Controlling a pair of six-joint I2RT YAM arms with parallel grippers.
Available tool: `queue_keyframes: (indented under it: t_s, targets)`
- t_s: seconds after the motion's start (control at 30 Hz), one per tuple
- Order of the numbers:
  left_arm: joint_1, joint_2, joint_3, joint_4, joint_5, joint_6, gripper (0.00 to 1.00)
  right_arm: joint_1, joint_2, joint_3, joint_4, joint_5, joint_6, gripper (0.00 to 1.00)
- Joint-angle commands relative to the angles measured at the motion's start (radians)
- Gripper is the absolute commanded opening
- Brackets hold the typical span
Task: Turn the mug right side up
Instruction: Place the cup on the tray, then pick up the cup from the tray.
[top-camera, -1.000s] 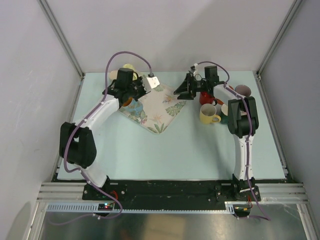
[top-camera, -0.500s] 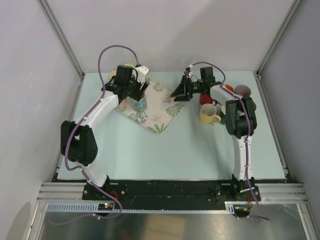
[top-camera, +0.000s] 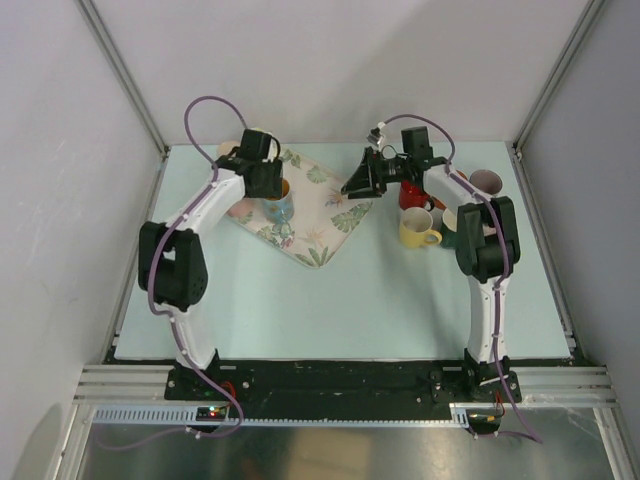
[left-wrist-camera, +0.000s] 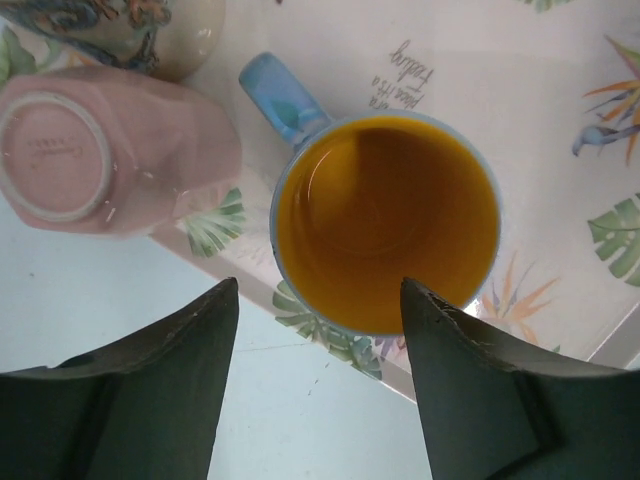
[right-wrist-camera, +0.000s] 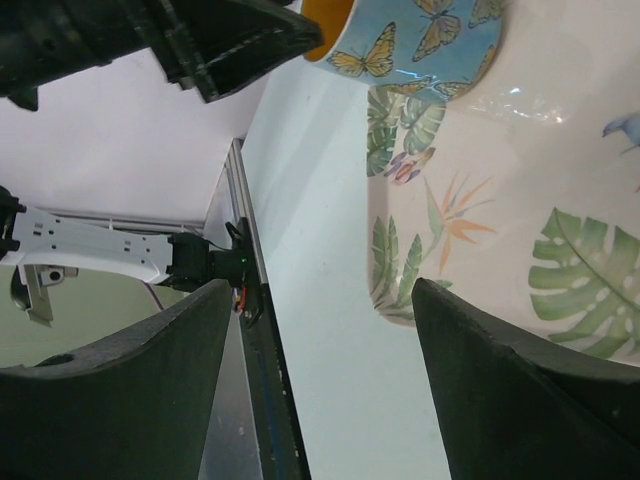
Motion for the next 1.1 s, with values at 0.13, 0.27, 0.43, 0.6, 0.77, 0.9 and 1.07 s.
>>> queue_keyframes:
  t_s: [0.13,0.27,0.43,0.6,0.77,0.9,1.07]
  targets:
    - [0.009,0.098,0.102,-0.031,-0.076,-0.143,0.61,0.035,-0.113,-0.017,-0.117,0.016,-0.165,0.78]
    - [0.011,0.142,0.126,-0.025,-0.048,-0.113,0.48,0.036,-0.126,-0.023,-0.141,0.021,-0.196,0.78]
    - [0.011,0.152,0.133,-0.014,0.082,-0.003,0.28,0.03,-0.137,-0.016,-0.16,0.019,-0.222,0.78]
    - [0.013,0.135,0.136,-0.016,0.266,0.149,0.08,0.025,-0.137,0.008,-0.22,0.001,-0.304,0.78]
    - [0.009,0.129,0.17,-0.06,0.478,0.334,0.01,0.035,-0.127,0.044,-0.313,0.01,-0.453,0.77]
    - [-0.01,0.138,0.224,-0.144,0.592,0.543,0.0,0.046,-0.116,0.069,-0.399,0.01,-0.567,0.76]
    - [-0.056,0.158,0.275,-0.271,0.624,0.815,0.0,0.051,-0.108,0.082,-0.443,0.009,-0.631,0.76]
